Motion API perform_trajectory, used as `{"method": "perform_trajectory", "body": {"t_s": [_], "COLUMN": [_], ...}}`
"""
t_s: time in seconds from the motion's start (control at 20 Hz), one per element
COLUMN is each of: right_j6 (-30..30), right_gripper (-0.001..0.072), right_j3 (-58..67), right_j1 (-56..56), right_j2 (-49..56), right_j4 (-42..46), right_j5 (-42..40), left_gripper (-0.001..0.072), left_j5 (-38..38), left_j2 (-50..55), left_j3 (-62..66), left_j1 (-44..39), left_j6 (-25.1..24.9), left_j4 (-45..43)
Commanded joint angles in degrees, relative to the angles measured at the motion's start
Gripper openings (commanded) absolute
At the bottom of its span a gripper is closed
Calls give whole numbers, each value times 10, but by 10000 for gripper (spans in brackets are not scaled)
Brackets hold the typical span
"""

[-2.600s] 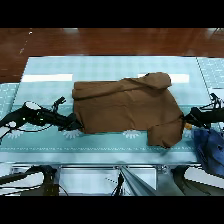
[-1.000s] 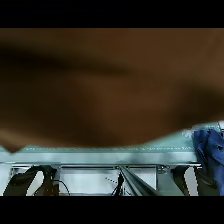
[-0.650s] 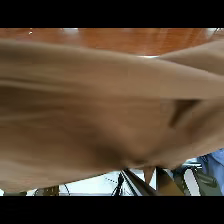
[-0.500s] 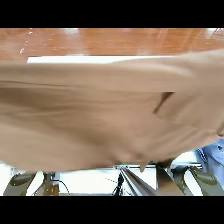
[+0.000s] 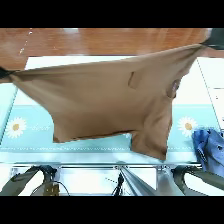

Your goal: Fold the shirts.

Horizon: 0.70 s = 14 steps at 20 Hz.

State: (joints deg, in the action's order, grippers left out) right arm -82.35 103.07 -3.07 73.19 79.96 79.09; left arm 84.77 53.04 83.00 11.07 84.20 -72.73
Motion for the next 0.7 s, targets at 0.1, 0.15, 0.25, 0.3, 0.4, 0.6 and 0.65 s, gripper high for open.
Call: {"method": "perform_trajectory", "body": {"t_s": [0.1, 0.15, 0.25, 0.3, 0.4, 0.6, 0.65], "right_j6": [-2, -5, -20, -26, -29, -46, -50], "right_gripper": [22, 22, 22, 22, 22, 22, 23], "right_j3": [1, 1, 1, 1, 1, 1, 1], "right_j1": [5, 5, 5, 5, 5, 5, 5], "right_j2": [155, 173, 208, 224, 256, 303, 310], "right_j4": [-34, -35, -36, -36, -36, -35, -35], "right_j5": [-161, -178, -205, -215, -227, -216, -212], "left_gripper": [16, 17, 17, 17, 18, 17, 17], "left_j5": [-168, -197, -243, -259, -275, -283, -283], "left_j2": [182, 214, 269, 292, 333, 395, 406], "left_j3": [-35, -35, -35, -35, -35, -35, -35], "left_j1": [-1, -2, -2, -2, -2, -7, -7], "left_j6": [-43, -44, -71, -83, -92, -92, -92], "left_j4": [82, 92, 120, 132, 149, 151, 150]}}
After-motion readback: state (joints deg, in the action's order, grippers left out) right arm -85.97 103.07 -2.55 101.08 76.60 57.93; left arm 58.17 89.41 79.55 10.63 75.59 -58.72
